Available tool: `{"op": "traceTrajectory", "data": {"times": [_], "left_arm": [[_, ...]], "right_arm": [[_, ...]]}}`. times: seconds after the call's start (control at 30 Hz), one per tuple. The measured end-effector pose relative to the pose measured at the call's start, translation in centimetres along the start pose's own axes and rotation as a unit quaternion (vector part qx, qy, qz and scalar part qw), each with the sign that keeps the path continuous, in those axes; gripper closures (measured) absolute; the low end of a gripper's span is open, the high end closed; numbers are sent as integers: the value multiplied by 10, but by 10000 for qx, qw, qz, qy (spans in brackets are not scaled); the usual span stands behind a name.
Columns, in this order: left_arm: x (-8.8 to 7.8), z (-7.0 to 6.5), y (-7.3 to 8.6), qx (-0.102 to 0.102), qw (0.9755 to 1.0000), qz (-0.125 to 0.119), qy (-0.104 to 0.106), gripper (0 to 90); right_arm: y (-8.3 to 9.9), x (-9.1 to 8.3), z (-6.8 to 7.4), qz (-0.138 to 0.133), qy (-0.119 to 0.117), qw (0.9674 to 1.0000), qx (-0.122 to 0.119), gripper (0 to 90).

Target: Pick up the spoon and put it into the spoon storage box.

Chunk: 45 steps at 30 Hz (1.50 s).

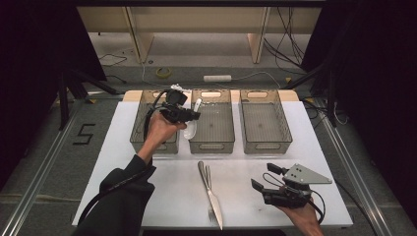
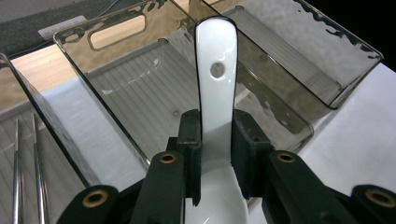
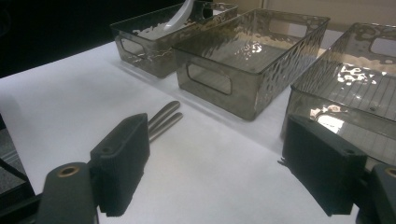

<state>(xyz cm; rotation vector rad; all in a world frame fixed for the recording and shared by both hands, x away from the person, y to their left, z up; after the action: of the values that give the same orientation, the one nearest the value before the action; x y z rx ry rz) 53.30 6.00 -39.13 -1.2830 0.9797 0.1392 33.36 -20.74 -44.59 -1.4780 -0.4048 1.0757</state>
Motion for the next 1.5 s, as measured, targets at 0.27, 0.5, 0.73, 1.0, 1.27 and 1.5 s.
{"op": "traceTrajectory", "data": {"times": [0.27, 0.5, 0.73, 1.0, 1.27, 1.5], "left_arm": [[10, -1, -14, -121, 9999, -86, 50, 742], [20, -8, -22, -156, 9997, -104, 131, 742], [30, -12, -26, -149, 9998, -118, 107, 742], [44, -9, -27, -198, 9997, -103, 67, 742], [54, -7, -21, -268, 9996, 4, -11, 742], [61, -4, -13, -314, 9994, 97, -63, 741]], "right_arm": [[0, 0, 0, -12, -5, 10000, -5, 241], [0, -1, 0, -4, -14, 10000, 7, 241], [0, -1, -1, -13, -30, 10000, 18, 241], [0, -1, -1, -7, -37, 10000, 10, 241], [1, -1, -1, 8, -26, 10000, 14, 241], [0, -1, -1, -10, -31, 10000, 9, 241]]}}
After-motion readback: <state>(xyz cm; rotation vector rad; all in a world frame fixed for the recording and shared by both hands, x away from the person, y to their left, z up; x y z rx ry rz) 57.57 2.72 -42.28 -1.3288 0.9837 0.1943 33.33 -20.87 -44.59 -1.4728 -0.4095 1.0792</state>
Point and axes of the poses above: each handheld gripper's, and its own axes: x roughly forward along the jaws, y roughly out of its underside, z roughly to its left, the point moved 6 cm from there along x, roughly forward along the jaws, and after that the axes turned 11 degrees about -y, right-handed, at the moved point
